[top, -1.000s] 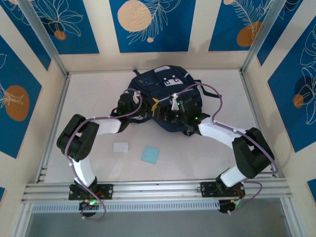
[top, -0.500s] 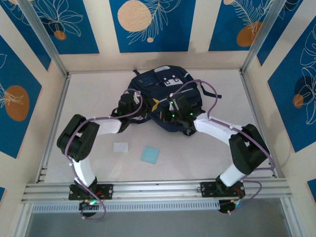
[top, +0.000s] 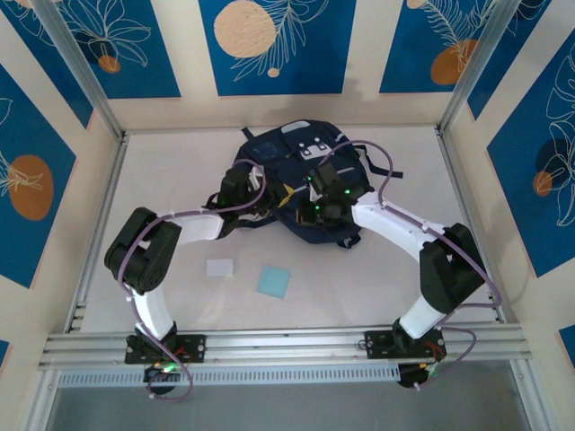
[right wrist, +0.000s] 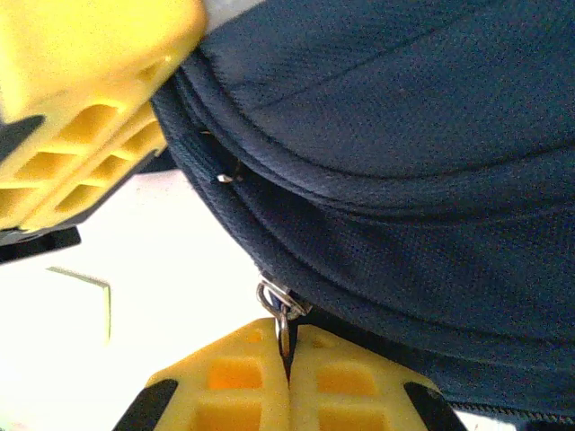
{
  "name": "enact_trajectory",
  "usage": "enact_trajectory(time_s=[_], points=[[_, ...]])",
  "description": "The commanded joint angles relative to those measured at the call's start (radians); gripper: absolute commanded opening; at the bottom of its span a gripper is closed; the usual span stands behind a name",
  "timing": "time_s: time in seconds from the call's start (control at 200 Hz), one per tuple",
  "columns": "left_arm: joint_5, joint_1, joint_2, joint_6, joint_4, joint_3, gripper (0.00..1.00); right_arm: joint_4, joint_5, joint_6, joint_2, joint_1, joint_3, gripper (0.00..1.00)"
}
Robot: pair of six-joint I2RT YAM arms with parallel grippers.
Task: Pack the student bag
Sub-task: Zip the student bag at the top-center of the table.
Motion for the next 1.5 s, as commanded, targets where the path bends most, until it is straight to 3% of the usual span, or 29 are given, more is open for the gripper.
enact_trajectory(time_s=[0.0,0.115,0.29,0.52,0.595,0.71,0.755,0.865,0.92,1.125,1.325,1.425,1.495], points=[[-0.072,0.029,-0.016,0.138,-0.038,0.065,0.00,-0.216,-0.197,0.011,0.005,-0.033,0.018,0.00],[-0.061,0.030,-0.014,0.145,-0.042,0.063,0.00,-0.159,-0.313,0.010,0.005,-0.096,0.019,0.00],[-0.040,0.058,-0.016,0.155,-0.048,0.045,0.00,-0.303,-0.224,-0.123,0.033,-0.165,0.052,0.00],[-0.013,0.114,-0.012,0.244,-0.140,0.078,0.00,-0.496,0.174,-0.234,0.070,-0.204,0.074,0.00],[-0.014,0.126,-0.015,0.288,-0.193,0.105,0.00,-0.494,0.227,-0.238,0.083,-0.185,0.107,0.00],[-0.034,0.140,-0.029,0.394,-0.333,0.163,0.00,-0.382,0.113,-0.247,0.103,-0.121,0.174,0.00],[-0.049,0.148,-0.048,0.417,-0.376,0.164,0.17,-0.317,0.069,-0.239,0.112,-0.093,0.200,0.00],[-0.076,0.162,-0.123,0.440,-0.459,0.128,0.68,-0.141,-0.057,-0.189,0.138,-0.056,0.248,0.00],[-0.080,0.162,-0.168,0.445,-0.487,0.097,0.78,-0.075,-0.118,-0.154,0.166,-0.054,0.283,0.00],[-0.078,0.159,-0.298,0.307,-0.408,-0.069,0.84,0.069,-0.337,-0.049,0.278,-0.055,0.414,0.00],[-0.106,0.145,-0.248,0.215,-0.319,-0.089,0.84,0.202,-0.497,0.029,0.296,-0.042,0.383,0.00],[-0.153,0.145,-0.192,0.223,-0.305,-0.056,0.79,0.215,-0.521,0.022,0.275,-0.023,0.345,0.00],[-0.181,0.147,-0.153,0.229,-0.286,-0.025,0.70,0.203,-0.528,0.004,0.252,-0.014,0.306,0.00]])
